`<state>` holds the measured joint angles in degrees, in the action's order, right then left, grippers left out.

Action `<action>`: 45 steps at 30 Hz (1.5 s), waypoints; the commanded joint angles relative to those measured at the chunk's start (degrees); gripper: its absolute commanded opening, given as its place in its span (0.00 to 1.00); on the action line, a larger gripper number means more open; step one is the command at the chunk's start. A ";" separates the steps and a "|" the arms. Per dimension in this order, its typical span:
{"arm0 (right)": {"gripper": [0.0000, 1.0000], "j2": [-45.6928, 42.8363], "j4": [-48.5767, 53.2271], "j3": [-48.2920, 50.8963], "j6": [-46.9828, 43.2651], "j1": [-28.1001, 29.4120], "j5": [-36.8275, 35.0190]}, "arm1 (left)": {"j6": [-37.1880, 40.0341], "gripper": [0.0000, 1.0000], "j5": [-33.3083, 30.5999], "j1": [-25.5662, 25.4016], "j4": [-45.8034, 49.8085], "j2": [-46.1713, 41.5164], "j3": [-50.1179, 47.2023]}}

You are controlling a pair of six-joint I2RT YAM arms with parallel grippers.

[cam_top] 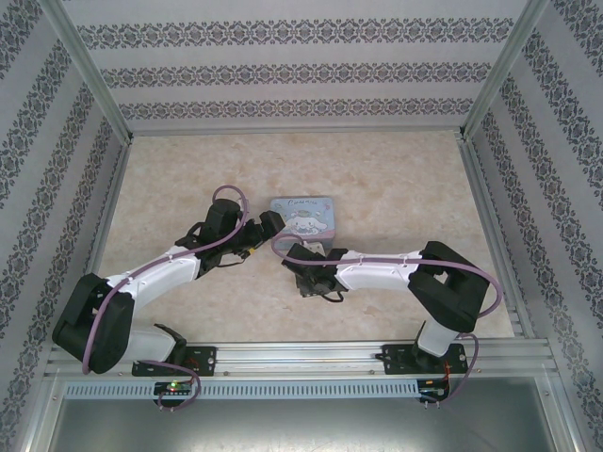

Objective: Unlock the padlock with the key

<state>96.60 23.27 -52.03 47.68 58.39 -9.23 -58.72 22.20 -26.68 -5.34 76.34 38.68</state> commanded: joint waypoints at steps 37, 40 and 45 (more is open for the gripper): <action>0.59 -1.11 2.99 -1.37 14.24 -0.47 -0.11 | -0.54 1.00 -0.41 -0.53 -1.98 -0.83 -0.57; 0.58 -1.06 3.33 -1.96 17.25 -0.38 -0.59 | -0.77 1.00 -0.56 -0.54 -2.63 -0.99 -0.84; 0.57 -0.57 4.97 -3.45 19.39 -0.21 -1.57 | -0.95 1.00 -0.51 -0.48 -3.25 -1.32 -1.15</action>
<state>95.09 25.65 -53.43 63.70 58.26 -8.49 -58.96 22.20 -26.68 -6.09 76.34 38.11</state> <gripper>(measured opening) 0.568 0.996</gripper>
